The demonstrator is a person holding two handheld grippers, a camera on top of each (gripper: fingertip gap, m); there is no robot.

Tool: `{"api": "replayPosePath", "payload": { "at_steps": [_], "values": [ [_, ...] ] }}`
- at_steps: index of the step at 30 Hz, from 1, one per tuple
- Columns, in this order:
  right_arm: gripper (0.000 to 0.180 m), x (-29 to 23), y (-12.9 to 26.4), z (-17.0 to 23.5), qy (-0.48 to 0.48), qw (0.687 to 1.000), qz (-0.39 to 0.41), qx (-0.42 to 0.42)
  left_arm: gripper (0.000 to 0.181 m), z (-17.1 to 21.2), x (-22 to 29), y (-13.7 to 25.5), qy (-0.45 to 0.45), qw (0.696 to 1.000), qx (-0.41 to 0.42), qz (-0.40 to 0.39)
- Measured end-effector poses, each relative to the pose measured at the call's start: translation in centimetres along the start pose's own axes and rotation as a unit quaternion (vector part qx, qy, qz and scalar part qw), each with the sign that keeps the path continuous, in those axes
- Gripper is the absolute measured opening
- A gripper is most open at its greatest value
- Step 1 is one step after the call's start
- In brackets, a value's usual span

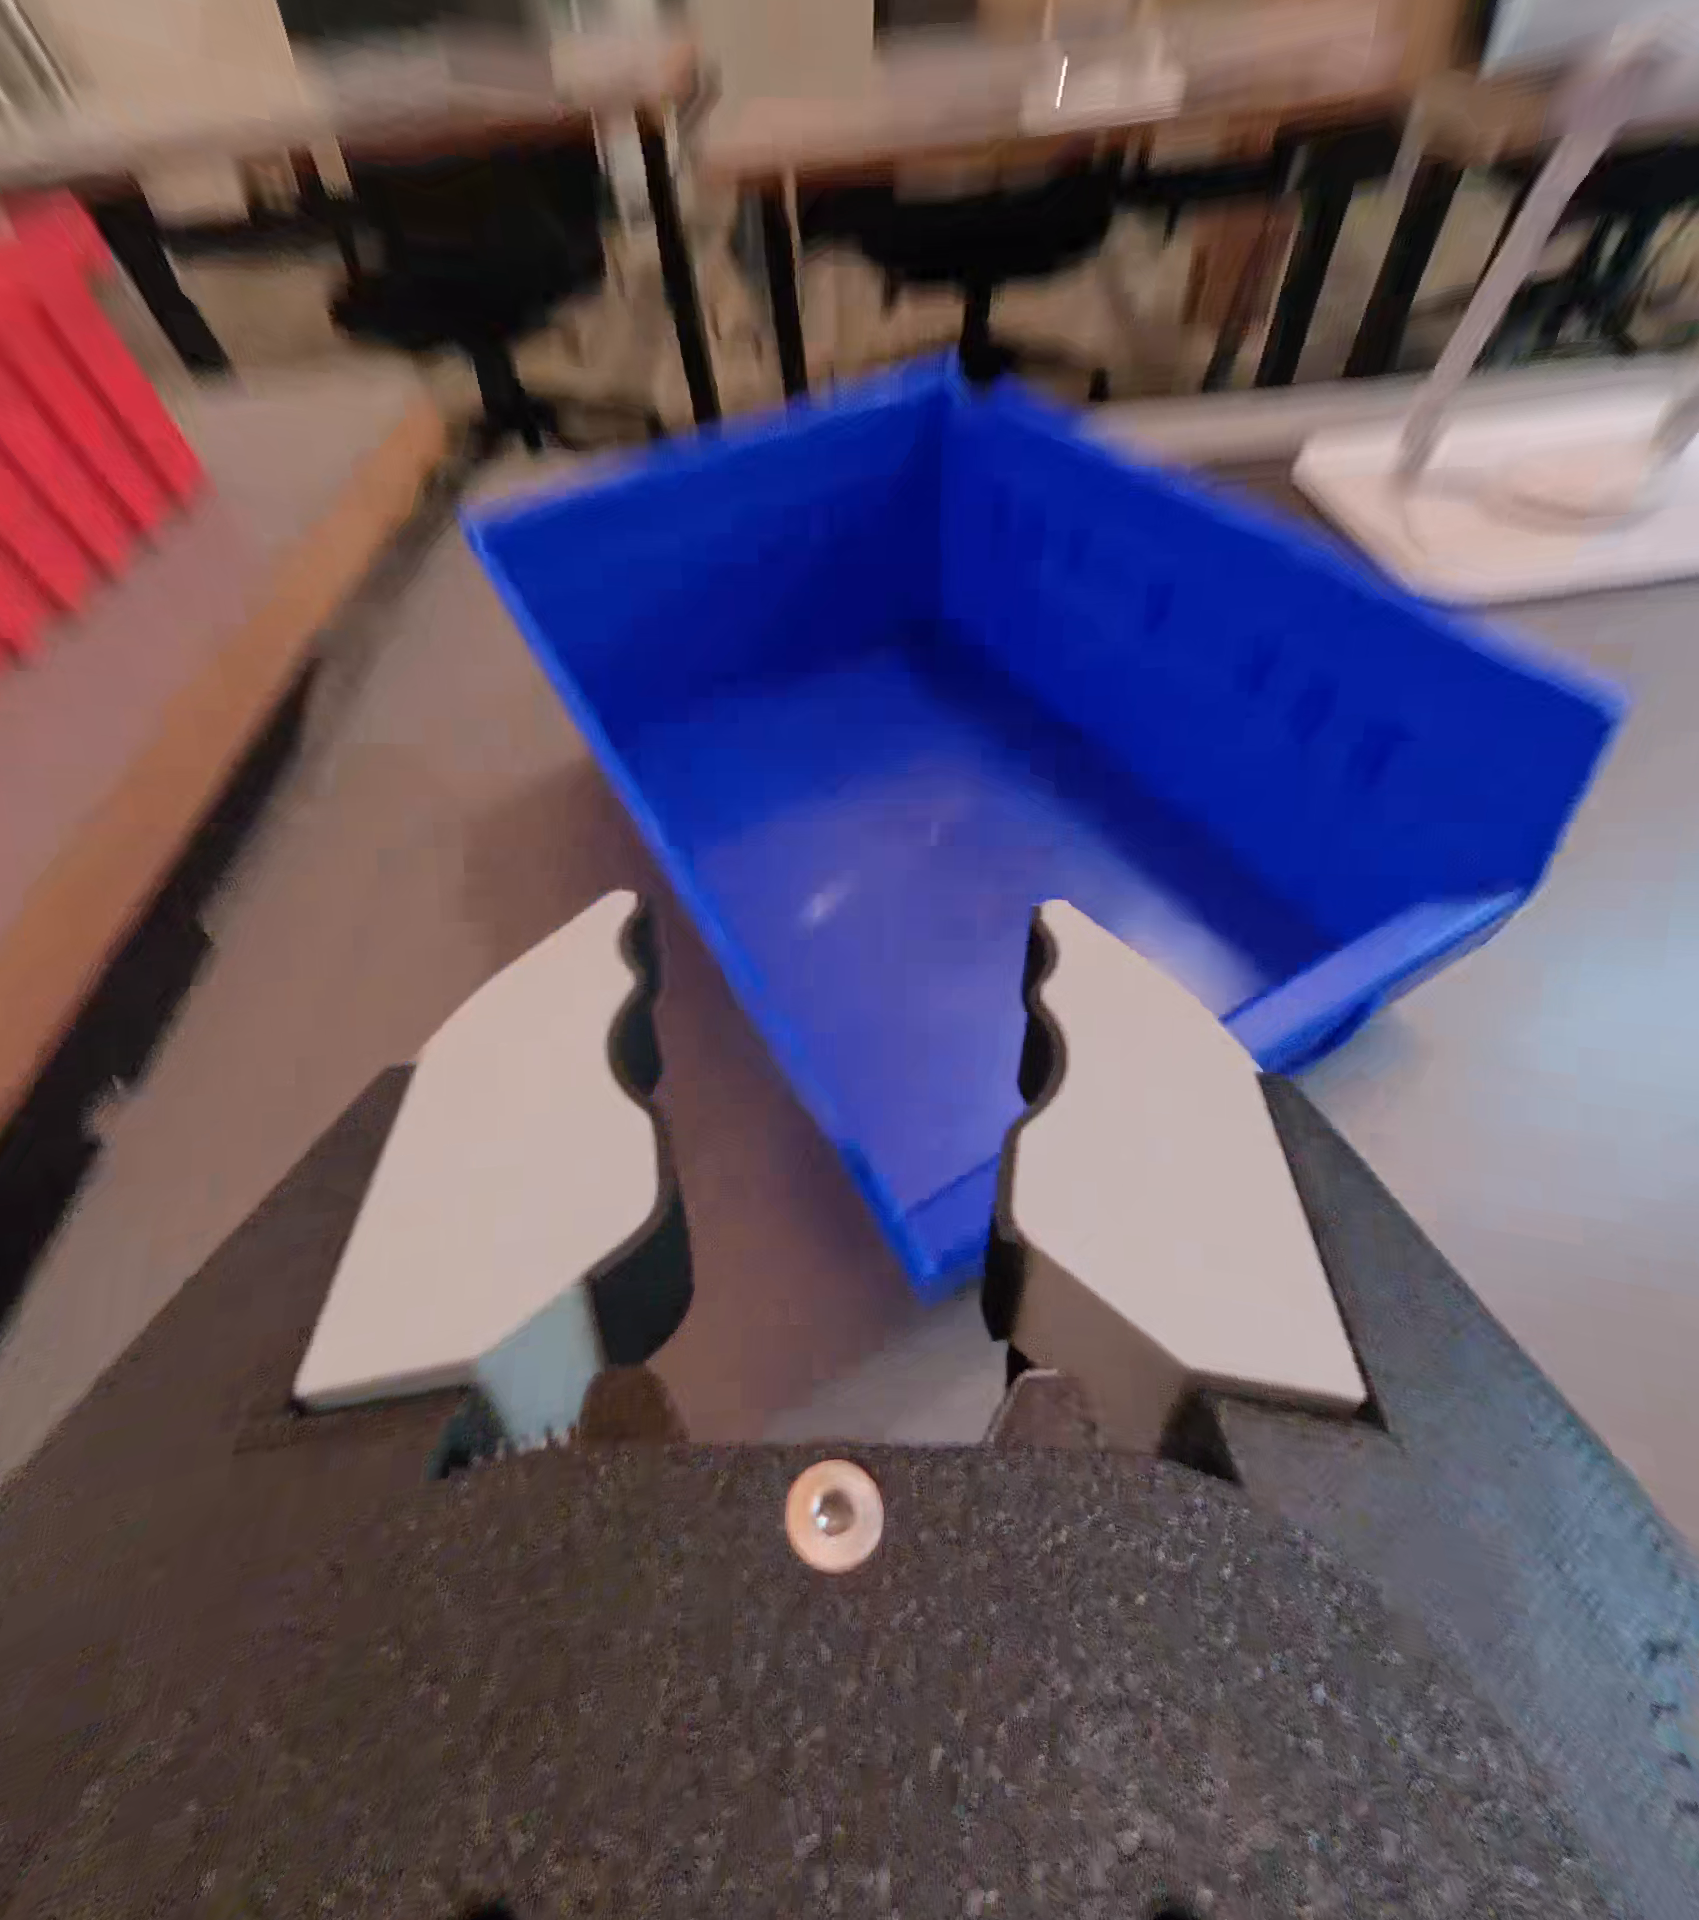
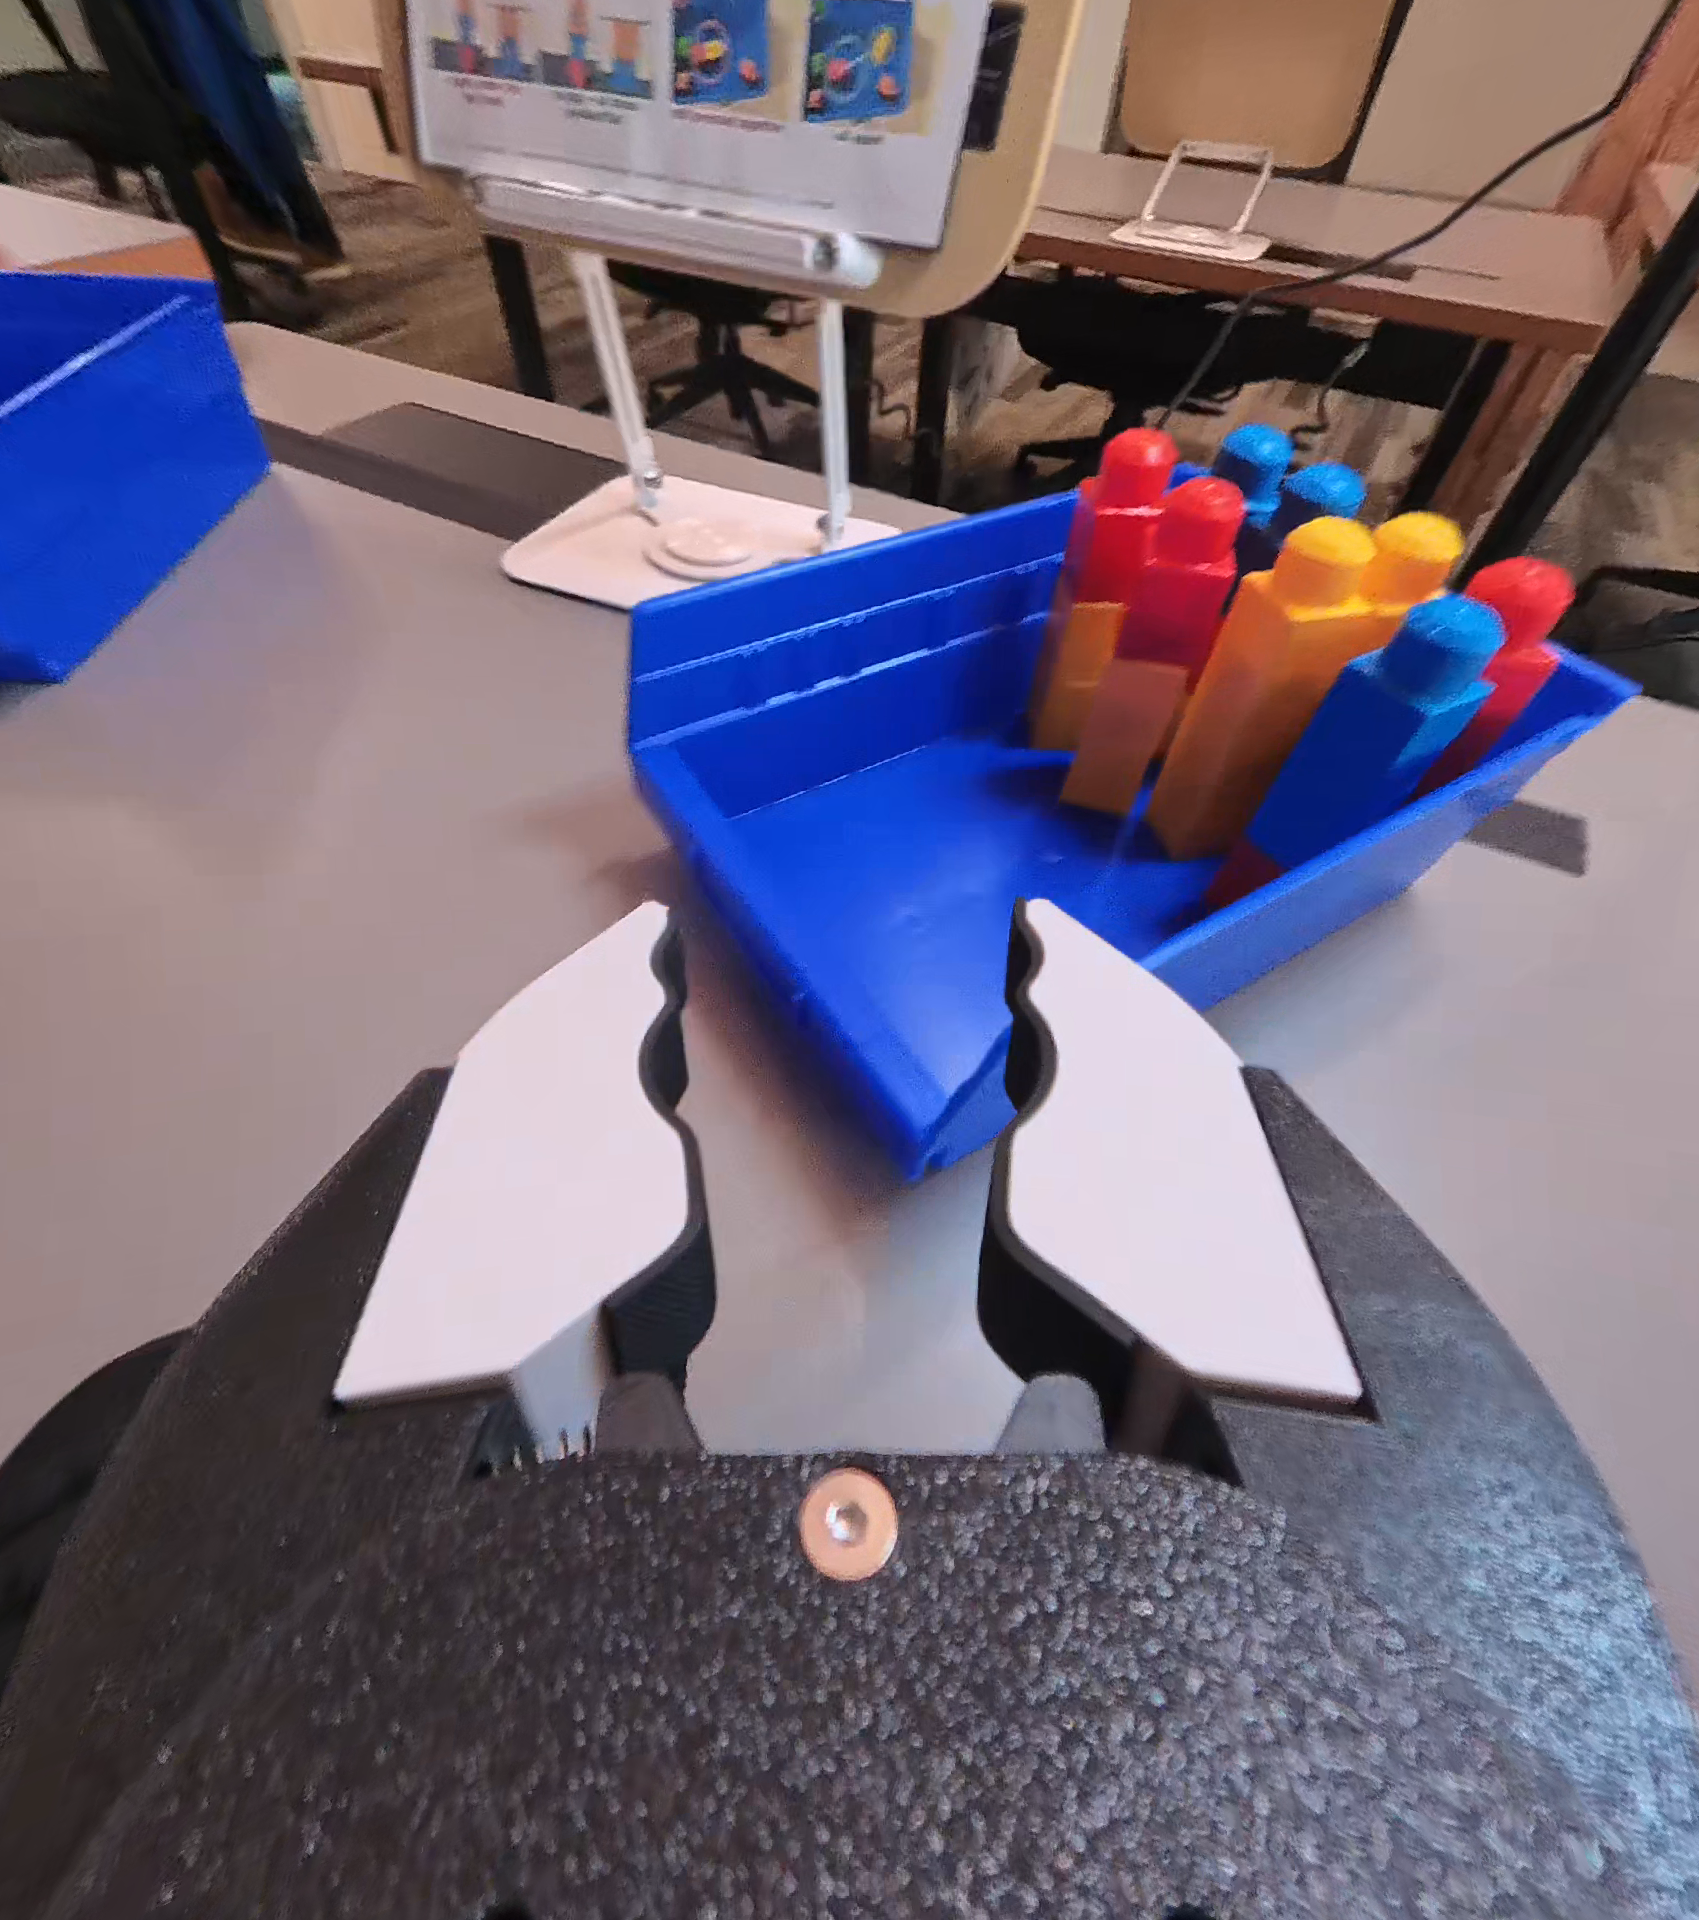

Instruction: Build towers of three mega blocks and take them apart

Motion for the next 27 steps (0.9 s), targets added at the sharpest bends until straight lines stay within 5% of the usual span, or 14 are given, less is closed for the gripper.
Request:
{"api": "replayPosePath", "payload": {
  "at_steps": [1, 3, 6, 17, 27],
  "values": [
    [0.059, -0.6, 0.2, 0.4, -0.004, 1.0, -0.008, 0.0, 0.069, 1.6, -0.3, -1.3, 0.0, 0.999, -0.044, 0.004],
    [0.058, -2.1, 0.5, 0.8, -0.005, 1.0, -0.027, 0.003, 0.044, 4.1, 0.0, -3.4, -0.017, 0.995, -0.095, 0.026],
    [0.055, -4.6, 0.3, 1.2, 0.009, 0.998, -0.059, 0.001, 0.023, 3.6, 0.6, -3.0, -0.037, 0.995, -0.082, 0.033],
    [0.062, -18.1, -5.1, 2.9, 0.054, 0.973, -0.21, -0.075, 0.024, 4.4, 12.9, 1.2, -0.111, 0.982, -0.06, 0.138],
    [0.08, -22.3, -7.5, 4.9, 0.017, 0.978, -0.167, -0.126, 0.02, 4.8, 19.3, 3.1, -0.172, 0.961, -0.019, 0.216]
  ]
}}
Point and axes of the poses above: each gripper's, where its closed fingertips meet, y back along the fingers, z out of its underside, x = y × z across the jaws, the point moved 7 cm from there along y, back along the fingers, and after that the axes turned 1 degree about -z, right-handed, at the moved point
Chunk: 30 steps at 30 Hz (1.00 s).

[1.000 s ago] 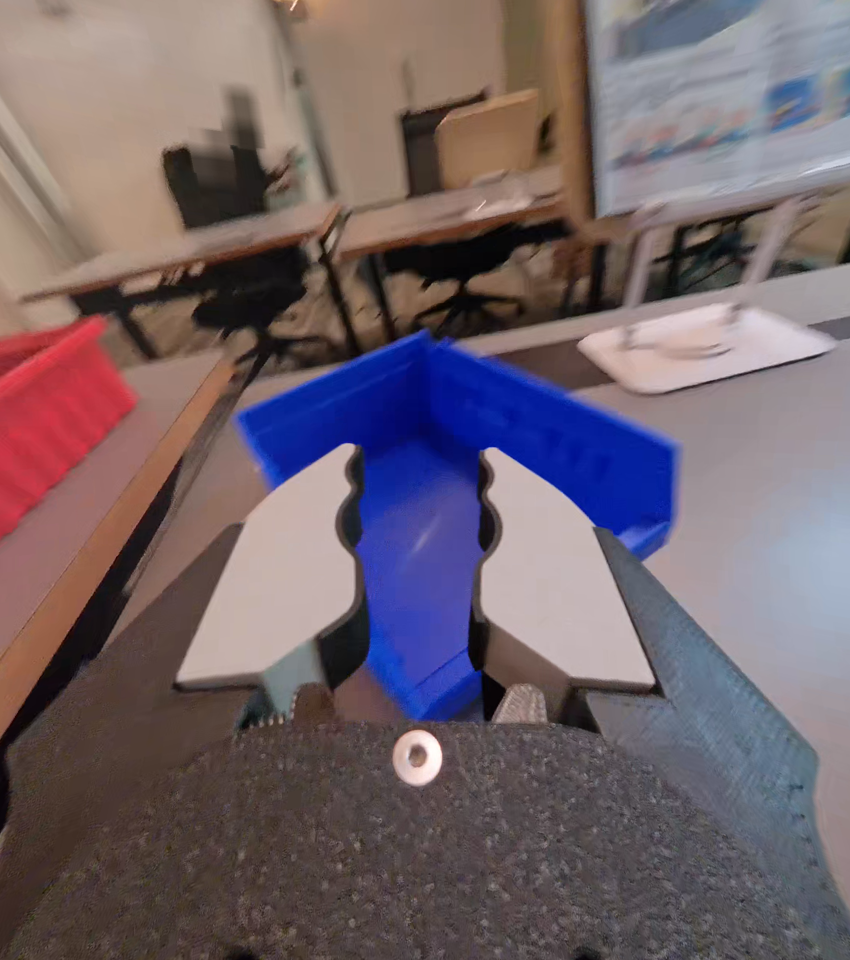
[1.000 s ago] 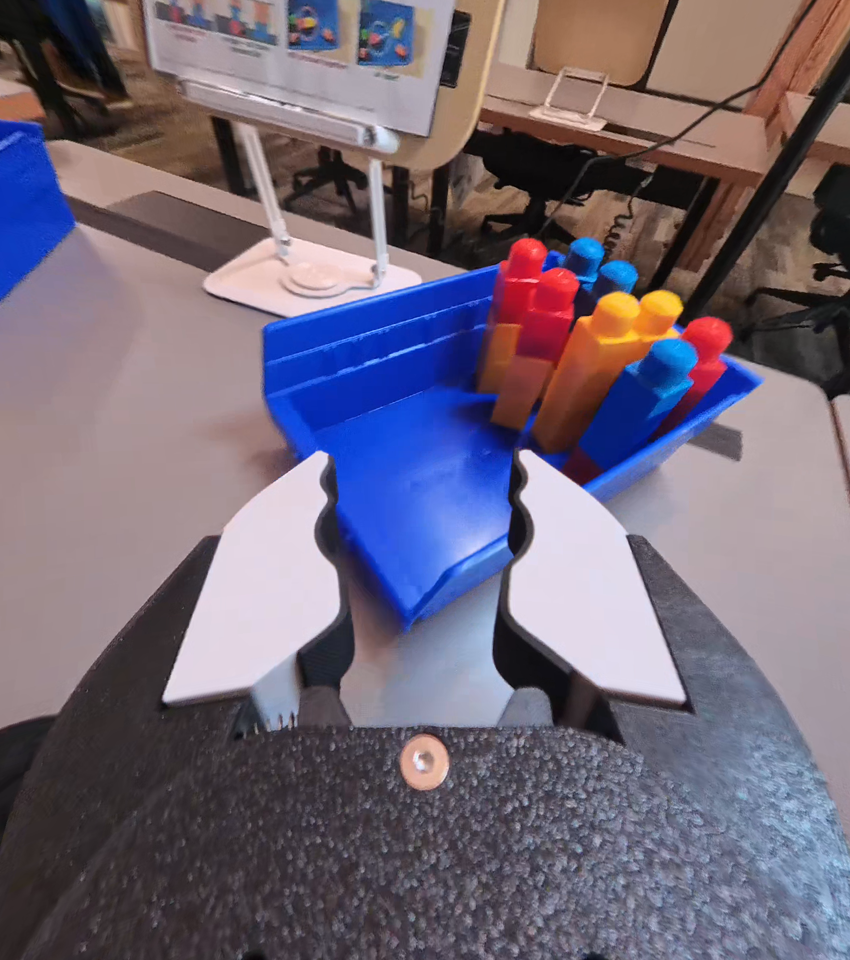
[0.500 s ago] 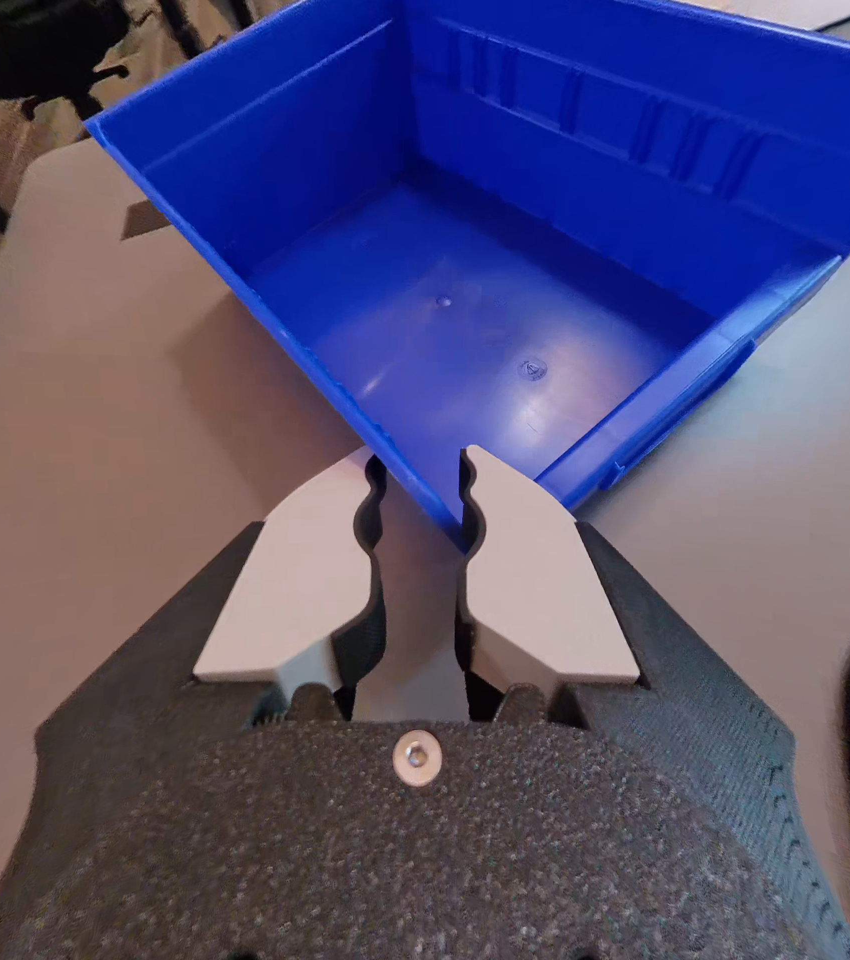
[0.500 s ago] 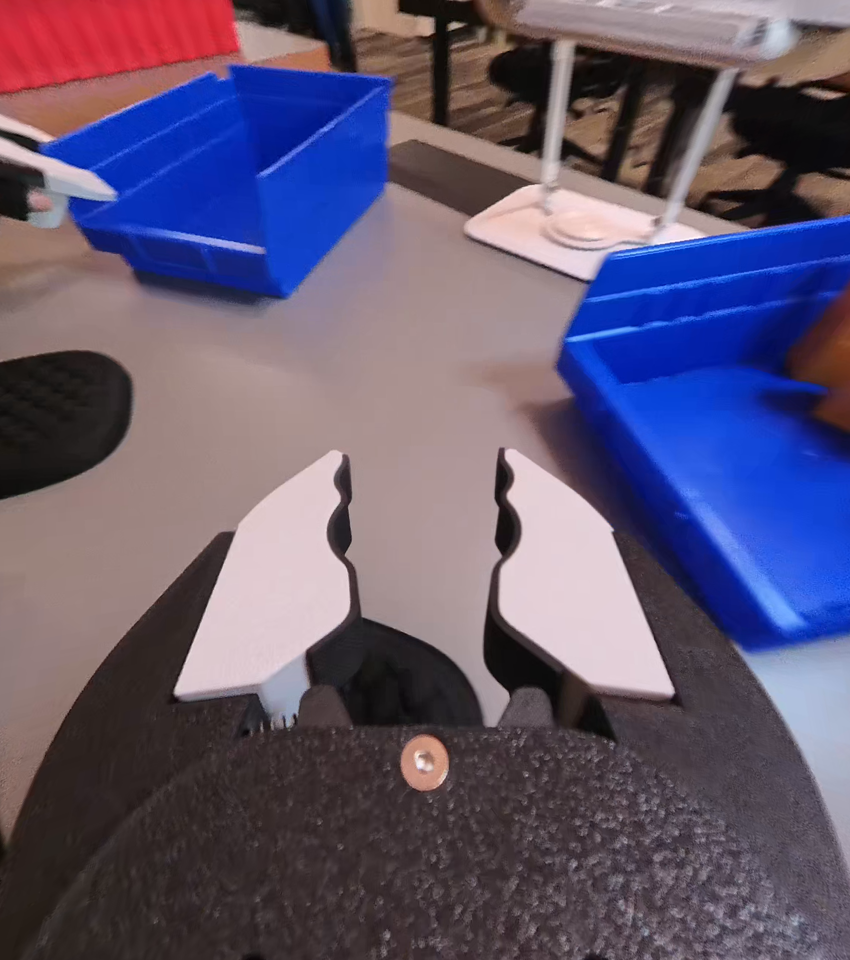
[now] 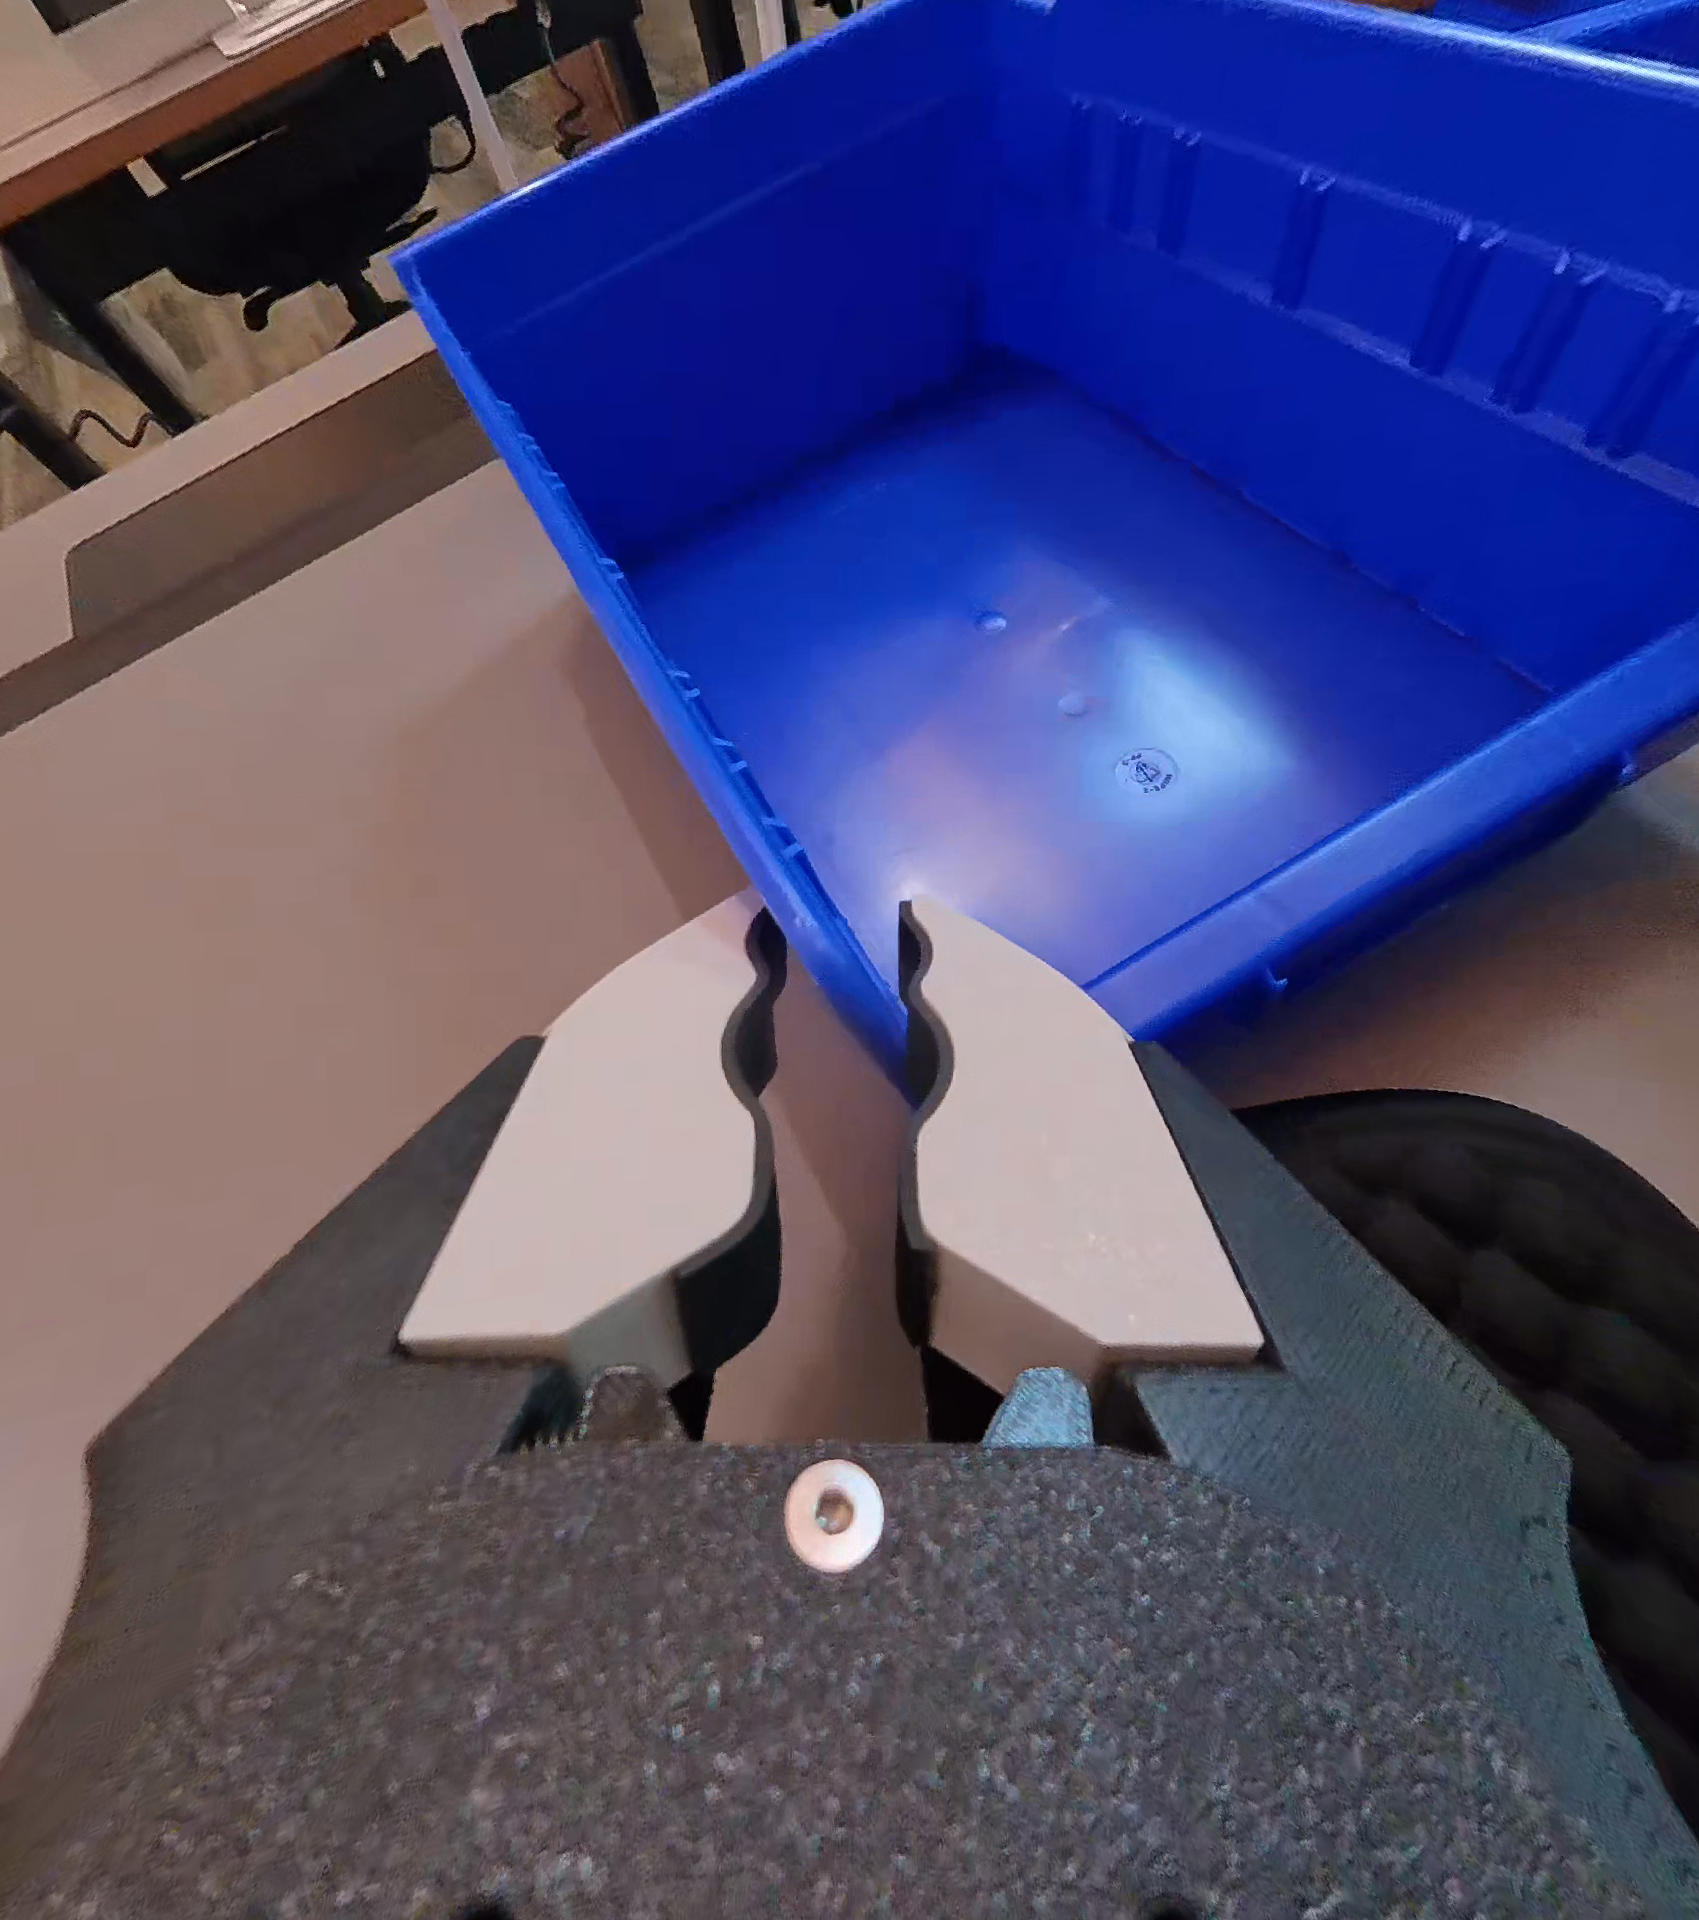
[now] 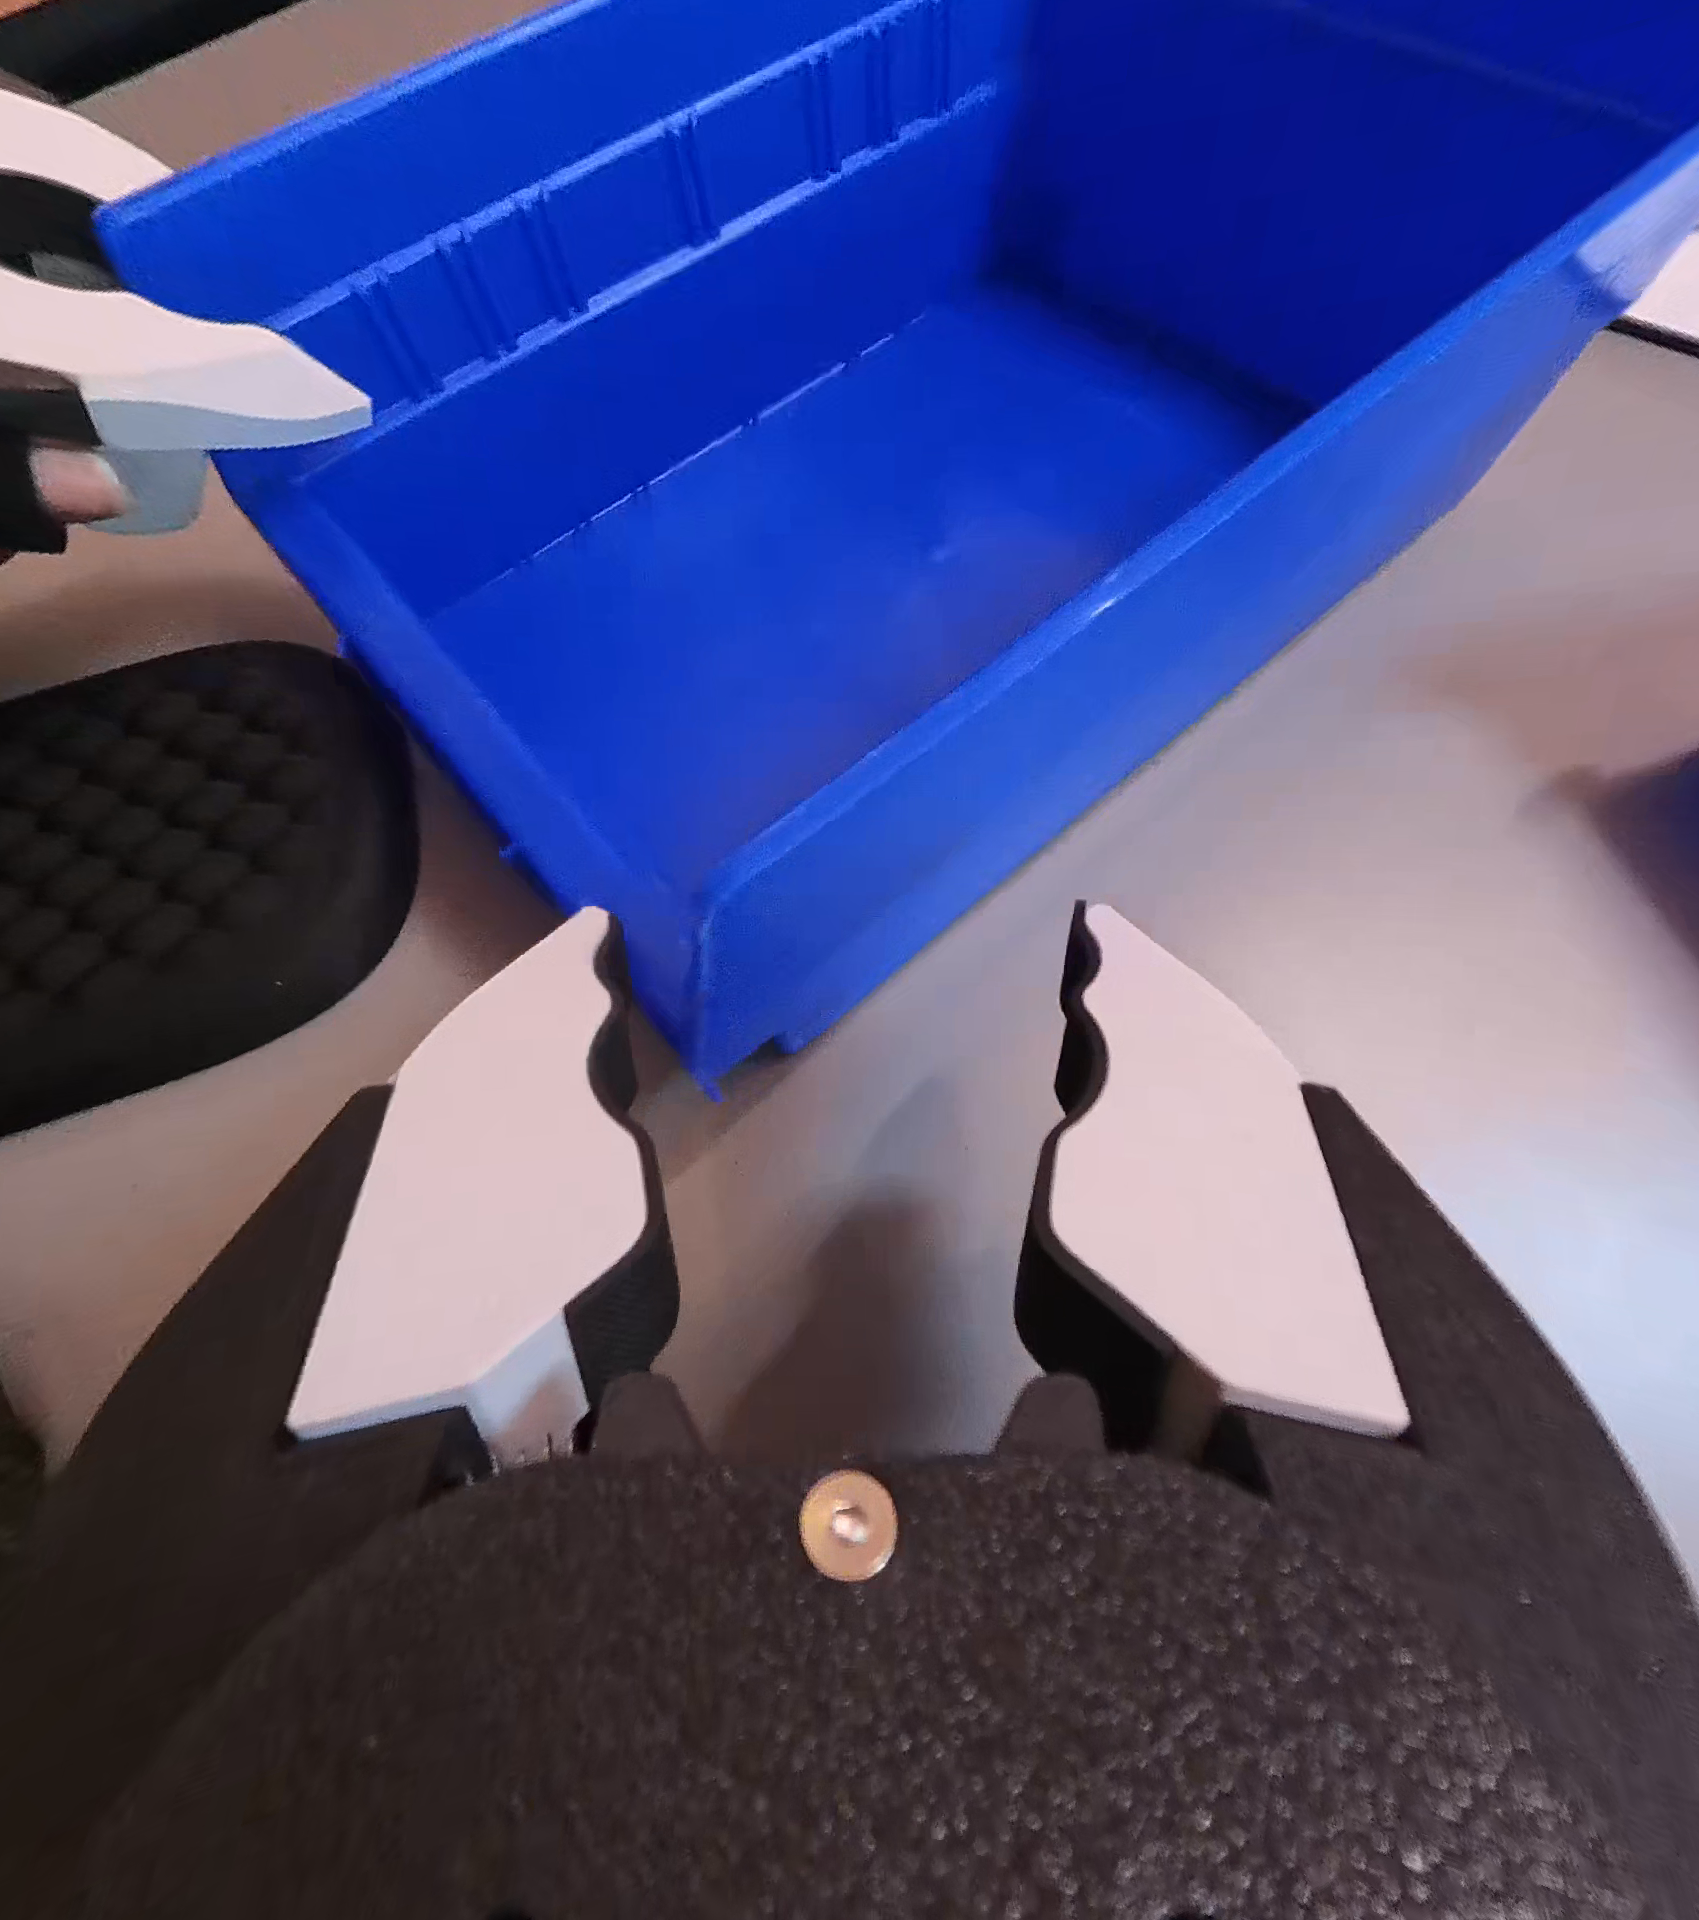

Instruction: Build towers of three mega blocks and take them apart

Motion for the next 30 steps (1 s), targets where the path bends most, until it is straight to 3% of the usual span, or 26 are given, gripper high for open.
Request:
{"api": "replayPosePath", "payload": {
  "at_steps": [2, 6, 8, 11, 13, 14, 16, 17, 18, 24, 30],
  "values": [
    [0.079, 0.5, 0.6, -0.1, -0.009, 1.0, -0.001, 0.007, 0.02, 0.1, -0.2, 0.0, 0.01, 1.0, 0.005, 0.008],
    [0.097, 3.6, 3.7, -1.6, -0.022, 0.999, 0.031, 0.034, 0.032, -0.1, 0.2, -0.1, 0.027, 0.999, 0.022, 0.035],
    [0.091, 6.9, 6.2, -2.4, -0.055, 0.994, 0.063, 0.074, 0.018, -0.1, 0.0, -0.2, 0.016, 1.0, 0.022, 0.001],
    [0.091, 12.9, 10.3, -2.2, -0.138, 0.975, 0.122, 0.127, 0.012, 0.3, -1.4, -0.1, 0.011, 0.999, 0.02, -0.049],
    [0.089, 18.2, 12.3, -0.9, -0.133, 0.951, 0.257, 0.11, 0.009, 0.6, -2.2, -0.1, 0.047, 0.997, 0.027, -0.053],
    [0.091, 20.5, 12.3, -0.1, -0.148, 0.943, 0.285, 0.085, 0.008, 0.8, -2.7, -0.1, 0.056, 0.996, 0.026, -0.064],
    [0.093, 23.7, 10.6, 1.2, -0.201, 0.944, 0.26, 0.041, 0.007, 1.0, -3.4, 0.0, 0.068, 0.994, 0.029, -0.078],
    [0.082, 25.0, 9.7, 1.8, -0.196, 0.942, 0.272, 0.014, 0.006, 1.1, -3.7, 0.1, 0.078, 0.993, 0.032, -0.079],
    [0.049, 25.9, 9.0, 2.1, -0.177, 0.942, 0.285, -0.005, 0.006, 1.3, -4.1, 0.2, 0.086, 0.992, 0.034, -0.083],
    [0.025, 24.2, 9.0, 2.2, -0.13, 0.946, 0.296, -0.028, 0.005, 2.6, -7.3, 1.1, 0.146, 0.982, 0.044, -0.114],
    [0.025, 18.0, 10.1, 3.4, -0.097, 0.956, 0.275, -0.039, 0.003, 3.4, -9.3, 2.3, 0.176, 0.972, 0.056, -0.148]
  ]
}}
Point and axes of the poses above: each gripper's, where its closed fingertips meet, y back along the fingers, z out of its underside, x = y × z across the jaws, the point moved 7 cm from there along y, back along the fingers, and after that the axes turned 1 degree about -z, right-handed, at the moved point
